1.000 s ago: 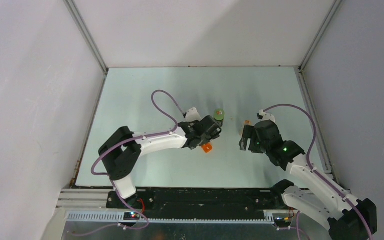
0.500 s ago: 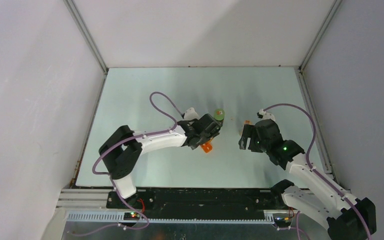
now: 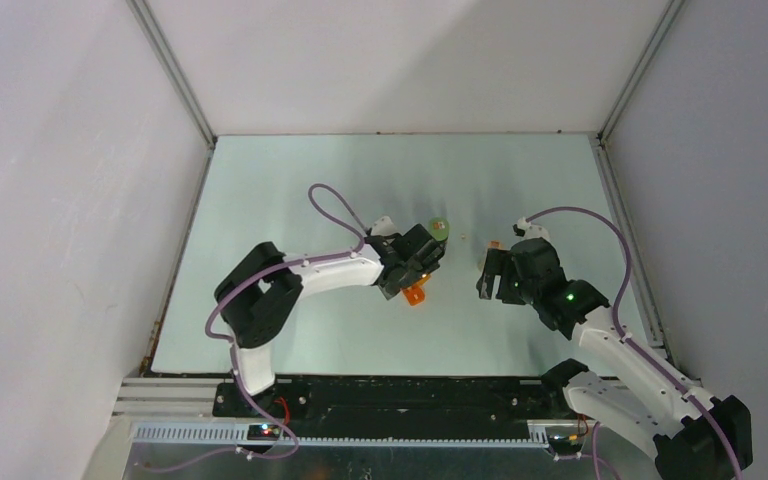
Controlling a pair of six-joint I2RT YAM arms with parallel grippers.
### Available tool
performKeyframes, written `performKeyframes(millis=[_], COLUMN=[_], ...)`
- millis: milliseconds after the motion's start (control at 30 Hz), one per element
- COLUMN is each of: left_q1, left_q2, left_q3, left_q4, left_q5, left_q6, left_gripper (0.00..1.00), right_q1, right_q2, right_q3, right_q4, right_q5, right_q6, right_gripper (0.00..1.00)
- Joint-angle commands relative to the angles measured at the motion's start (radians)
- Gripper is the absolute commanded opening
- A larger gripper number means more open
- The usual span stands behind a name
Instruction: Sort the pills into containers
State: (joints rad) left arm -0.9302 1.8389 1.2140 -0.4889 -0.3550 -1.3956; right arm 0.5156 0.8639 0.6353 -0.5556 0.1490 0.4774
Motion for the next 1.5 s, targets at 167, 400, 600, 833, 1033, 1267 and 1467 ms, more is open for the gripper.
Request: performKeyframes(millis=[167, 400, 600, 833, 1033, 1267, 1467], left_q1=[0.014, 0.013, 0.012, 0.011, 0.009, 0.004, 0.002], left_q2=[0.004, -0.034, -0.064, -0.102, -0.121, -0.170, -0.184], left_q3=[0.013, -0.043, -0.071, -0.114, -0.145, -0.212, -0.267], left_q4=[0.010, 0.049, 0.080, 0.121, 0.148, 0.225, 0.295], left_q5=[-0.012, -0.008, 0.001, 0.005, 0.007, -0.021, -0.023], left_q6=[-0.012, 0.003, 0.054, 0.077, 0.097, 0.141, 0.204], left_gripper=[0.94, 0.85, 0.75, 0.67, 0.65, 0.64, 0.68], right_q1=[-0.006, -0.006, -0.005, -0.006, -0.007, -0.006, -0.007], right_q2=[0.004, -0.001, 0.002, 0.005, 0.000, 0.003, 0.008], right_q3=[-0.006, -0.006, -0.006, -0.006, -0.006, -0.006, -0.006], right_q4=[0.029, 0.027, 0.028, 0.029, 0.024, 0.021, 0.022], right_q5=[-0.003, -0.004, 0.001, 0.001, -0.001, -0.003, -0.006], right_q6=[-0.008, -0.008, -0.007, -0.007, -0.006, -0.005, -0.005], right_gripper=[0.81, 0.80, 0.80, 0.79, 0.79, 0.79, 0.78])
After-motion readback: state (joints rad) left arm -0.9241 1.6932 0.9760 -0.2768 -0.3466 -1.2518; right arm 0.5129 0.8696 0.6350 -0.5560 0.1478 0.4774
